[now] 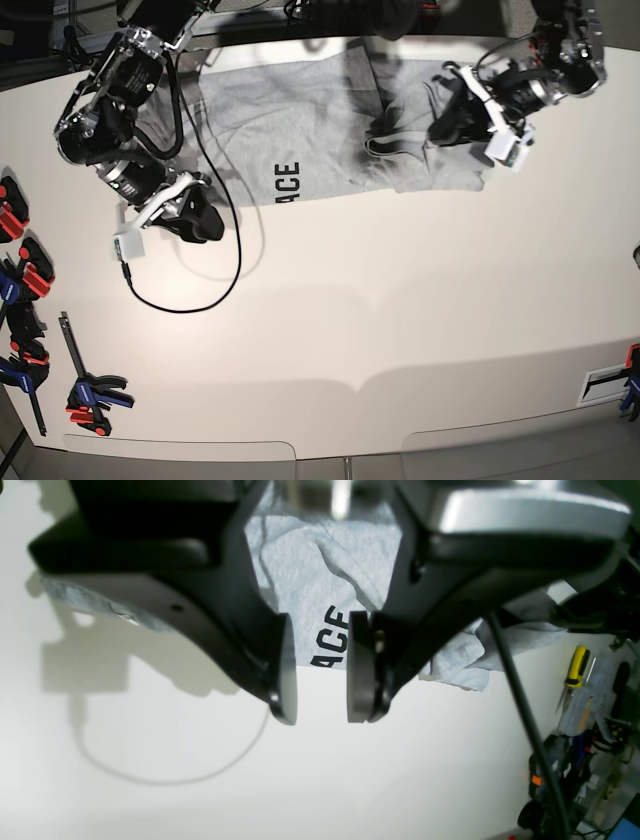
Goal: Fold the T-shirt properly
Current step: 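Release the fold and lift the left gripper away from the shirt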
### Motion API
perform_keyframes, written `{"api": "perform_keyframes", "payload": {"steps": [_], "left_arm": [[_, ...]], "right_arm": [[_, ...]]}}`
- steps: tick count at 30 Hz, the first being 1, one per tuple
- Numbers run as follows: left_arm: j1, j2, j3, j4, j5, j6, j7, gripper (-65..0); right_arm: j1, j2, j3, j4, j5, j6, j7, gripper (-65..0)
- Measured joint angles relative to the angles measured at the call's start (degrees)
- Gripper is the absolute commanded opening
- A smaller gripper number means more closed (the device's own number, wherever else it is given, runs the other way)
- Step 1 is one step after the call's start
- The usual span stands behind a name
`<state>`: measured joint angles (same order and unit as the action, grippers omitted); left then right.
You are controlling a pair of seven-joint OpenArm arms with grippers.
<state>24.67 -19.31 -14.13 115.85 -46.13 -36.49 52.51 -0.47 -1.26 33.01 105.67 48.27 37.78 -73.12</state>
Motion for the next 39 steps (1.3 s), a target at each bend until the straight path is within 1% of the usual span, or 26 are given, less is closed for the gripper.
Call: {"api": "perform_keyframes", "payload": {"steps": [2, 4, 5, 10, 13, 14, 15, 21, 23, 26, 28, 30, 32, 33, 34, 36, 39], "left_arm": [[-0.2, 0.3, 2.0, 0.0, 2.7, 0.3, -1.3, -65.0], [-0.8, 0.9, 3.6, 0.0, 4.5, 3.3, -1.3, -65.0], [-1.4, 1.0, 4.2, 0.0, 4.9, 4.0, -1.3, -65.0], [-1.8, 1.0, 5.3, 0.0, 6.6, 4.1, -1.5, -64.7], [-1.6, 1.0, 6.3, 0.0, 6.8, 4.1, 2.4, -42.0], [-1.6, 1.0, 6.5, 0.0, 6.7, 4.1, 3.1, -37.2], [-1.6, 1.0, 6.6, 0.0, 6.6, 4.1, 3.4, -35.2], [-1.6, 0.6, 6.6, 0.0, 6.3, 4.1, 5.4, -35.1], [-1.6, 0.5, 6.6, 0.0, 3.6, 4.0, 8.1, -35.2], [-1.5, 0.2, 6.6, 0.0, 0.1, 0.3, 11.9, -35.6], [-1.3, -1.4, 6.7, 0.0, 0.2, 0.0, 12.0, -35.6], [-1.4, -3.7, 6.7, 0.0, 4.6, -0.2, 10.1, -35.6], [-1.5, -5.7, 6.6, 0.0, 9.8, 0.4, 5.9, -35.6], [-1.5, -6.5, 6.6, 0.0, 11.1, 3.2, 4.8, -35.6], [-1.5, -7.1, 6.6, 0.0, 13.1, 3.9, 3.7, -35.6], [-1.1, -8.1, 6.6, 0.0, 14.7, 4.1, 4.1, -35.5], [1.5, -8.9, 6.6, 0.0, 14.4, 4.1, 4.1, -35.6]], "right_arm": [[0.0, 0.0, 0.0, 0.0, 0.0, 0.0, 0.0, -49.0], [0.0, 0.0, 0.0, 0.0, 0.0, 0.0, 0.0, -49.0], [0.0, 0.0, 0.0, 0.0, 0.0, 0.0, 0.0, -49.0], [0.0, 0.0, 0.0, 0.0, 0.0, 0.0, 0.0, -49.0], [0.0, 0.0, 0.0, 0.0, 0.0, 0.0, 0.0, -49.0], [0.0, 0.0, 0.0, 0.0, 0.0, 0.0, 0.0, -49.0], [0.0, 0.0, 0.0, 0.0, 0.0, 0.0, 0.0, -49.0], [0.0, 0.0, 0.0, 0.0, 0.0, 0.0, 0.0, -49.0], [0.0, 0.0, 0.0, 0.0, 0.0, 0.0, 0.0, -49.0], [0.0, 0.0, 0.0, 0.0, 0.0, 0.0, 0.0, -49.0], [0.0, 0.0, 0.0, 0.0, 0.0, 0.0, 0.0, -49.0], [0.0, 0.0, 0.0, 0.0, 0.0, 0.0, 0.0, -49.0], [0.0, 0.0, 0.0, 0.0, 0.0, 0.0, 0.0, -49.0], [0.0, 0.0, 0.0, 0.0, 0.0, 0.0, 0.0, -49.0], [0.0, 0.0, 0.0, 0.0, 0.0, 0.0, -0.1, -49.0], [0.0, 0.0, 0.0, 0.0, 0.0, 0.0, -0.2, -49.0], [0.0, 0.0, 0.0, 0.0, 0.0, 0.0, -0.3, -49.0]]}}
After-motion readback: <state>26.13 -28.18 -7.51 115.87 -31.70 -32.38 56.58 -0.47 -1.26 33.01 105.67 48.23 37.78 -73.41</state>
